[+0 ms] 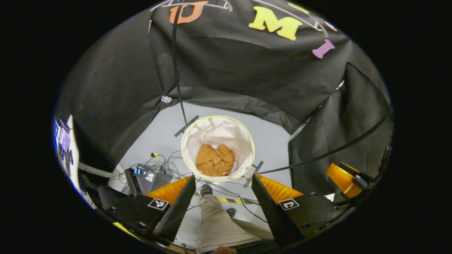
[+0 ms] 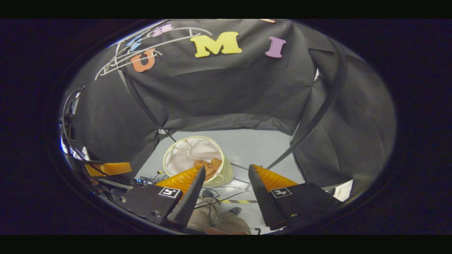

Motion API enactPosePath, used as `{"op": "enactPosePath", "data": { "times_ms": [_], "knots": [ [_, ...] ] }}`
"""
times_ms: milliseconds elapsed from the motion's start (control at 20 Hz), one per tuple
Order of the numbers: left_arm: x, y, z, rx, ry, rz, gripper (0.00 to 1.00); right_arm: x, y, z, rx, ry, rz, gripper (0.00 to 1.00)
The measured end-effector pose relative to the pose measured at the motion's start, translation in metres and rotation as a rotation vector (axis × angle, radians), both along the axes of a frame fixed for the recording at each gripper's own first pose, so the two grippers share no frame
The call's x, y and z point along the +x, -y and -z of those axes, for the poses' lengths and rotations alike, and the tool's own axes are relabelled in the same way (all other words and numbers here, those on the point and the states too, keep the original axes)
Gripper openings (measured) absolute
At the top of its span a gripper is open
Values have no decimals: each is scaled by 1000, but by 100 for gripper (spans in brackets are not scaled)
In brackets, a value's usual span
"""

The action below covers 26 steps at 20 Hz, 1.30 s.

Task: Grasp the clothes on the hanger with both hands and then place them into the laundry hamper below.

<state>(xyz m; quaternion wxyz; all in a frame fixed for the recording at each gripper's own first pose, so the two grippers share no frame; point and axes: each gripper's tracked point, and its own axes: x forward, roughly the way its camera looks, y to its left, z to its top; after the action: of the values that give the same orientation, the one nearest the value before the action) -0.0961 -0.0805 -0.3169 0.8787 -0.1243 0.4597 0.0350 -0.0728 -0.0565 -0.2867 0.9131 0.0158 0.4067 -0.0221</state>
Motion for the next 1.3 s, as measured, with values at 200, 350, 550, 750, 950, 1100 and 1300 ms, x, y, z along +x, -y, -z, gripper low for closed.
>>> {"op": "enactPosePath", "data": {
  "times_ms": [200, 350, 550, 750, 950, 1100, 1300],
  "knots": [
    [-20, 12, -68, 61, 176, 24, 100, -22, 16, -55, -7, 147, -8, 78],
    [-25, 12, -117, 118, 300, 48, 97, -34, 28, -102, -9, 243, 4, 78],
    [-25, 7, -159, 142, 419, 30, 97, -48, 40, -154, -19, 368, 6, 79],
    [-26, -3, -205, 159, 529, 27, 97, -54, 38, -180, 7, 446, 0, 79],
    [-31, -27, -232, 202, 640, 34, 97, -54, 27, -211, -40, 532, -19, 80],
    [-29, -39, -260, 234, 719, 46, 98, -56, 14, -248, -64, 648, -36, 81],
    [-35, -56, -292, 277, 870, 46, 97, -63, 5, -290, -60, 808, -38, 81]
  ]
}}
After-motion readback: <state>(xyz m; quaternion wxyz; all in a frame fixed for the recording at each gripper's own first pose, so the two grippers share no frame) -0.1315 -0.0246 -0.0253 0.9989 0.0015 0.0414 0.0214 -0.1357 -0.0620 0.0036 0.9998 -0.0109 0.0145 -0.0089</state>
